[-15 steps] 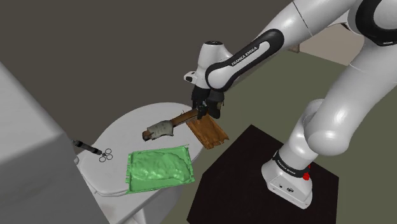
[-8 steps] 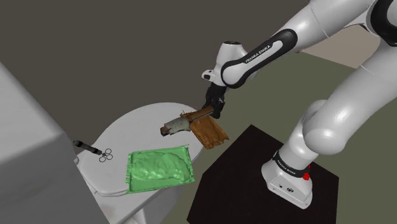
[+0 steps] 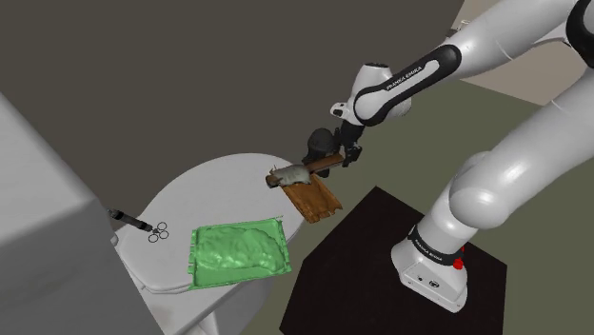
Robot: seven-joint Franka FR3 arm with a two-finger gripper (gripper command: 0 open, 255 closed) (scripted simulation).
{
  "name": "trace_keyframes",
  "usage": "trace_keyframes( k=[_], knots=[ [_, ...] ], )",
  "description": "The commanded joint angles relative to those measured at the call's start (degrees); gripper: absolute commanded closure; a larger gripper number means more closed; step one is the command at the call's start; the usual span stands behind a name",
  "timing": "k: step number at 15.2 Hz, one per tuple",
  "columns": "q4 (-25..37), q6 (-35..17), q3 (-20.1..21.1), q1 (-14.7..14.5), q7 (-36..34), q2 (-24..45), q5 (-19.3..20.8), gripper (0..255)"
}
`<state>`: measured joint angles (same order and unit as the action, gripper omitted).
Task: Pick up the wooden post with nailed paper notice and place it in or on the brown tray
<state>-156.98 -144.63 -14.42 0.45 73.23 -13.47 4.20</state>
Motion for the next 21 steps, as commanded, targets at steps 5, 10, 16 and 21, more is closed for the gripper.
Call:
trace_keyframes(
  k=[5, 10, 16, 21],
  knots=[
    [-1.2, -5.8, -1.4, -0.1, 2.5, 4.7, -1.2, 255],
    [-1.5, -11.0, -1.8, -0.9, 4.4, 9.6, -3.8, 255],
    [-1.5, -14.2, -1.7, -1.4, 6.2, 13.0, -6.4, 255],
    [-1.5, -14.2, -1.7, -1.4, 6.2, 13.0, -6.4, 255]
  ],
)
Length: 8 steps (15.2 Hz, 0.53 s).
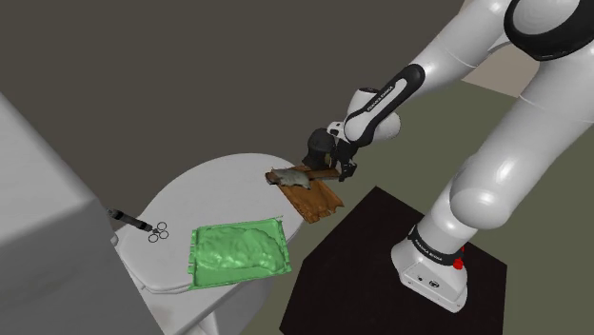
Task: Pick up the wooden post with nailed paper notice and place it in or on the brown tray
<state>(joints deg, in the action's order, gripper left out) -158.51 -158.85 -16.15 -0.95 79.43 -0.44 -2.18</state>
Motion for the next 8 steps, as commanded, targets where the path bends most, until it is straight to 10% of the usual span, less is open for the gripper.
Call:
trace_keyframes(
  k=[1, 8],
  knots=[
    [0.0, 0.0, 0.0, 0.0, 0.0, 0.0, 0.0, 0],
    [0.0, 5.0, -0.3, 0.6, -2.6, -5.2, 3.7, 0]
  ],
)
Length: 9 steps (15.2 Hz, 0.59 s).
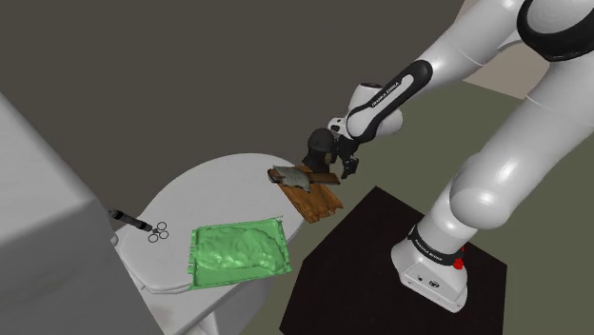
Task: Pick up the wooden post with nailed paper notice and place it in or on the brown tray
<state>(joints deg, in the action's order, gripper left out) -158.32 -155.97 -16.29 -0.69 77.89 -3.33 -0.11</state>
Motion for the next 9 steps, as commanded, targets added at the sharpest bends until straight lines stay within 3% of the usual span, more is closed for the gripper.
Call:
trace_keyframes(
  k=[1, 2, 9],
  knots=[
    [0.0, 4.7, 0.0, 0.6, -2.0, -4.8, 2.9, 0],
    [0.2, 6.8, 0.1, 0.9, -2.6, -6.7, 3.7, 0],
    [0.2, 6.8, 0.3, 1.1, -2.6, -6.7, 3.7, 0]
  ],
)
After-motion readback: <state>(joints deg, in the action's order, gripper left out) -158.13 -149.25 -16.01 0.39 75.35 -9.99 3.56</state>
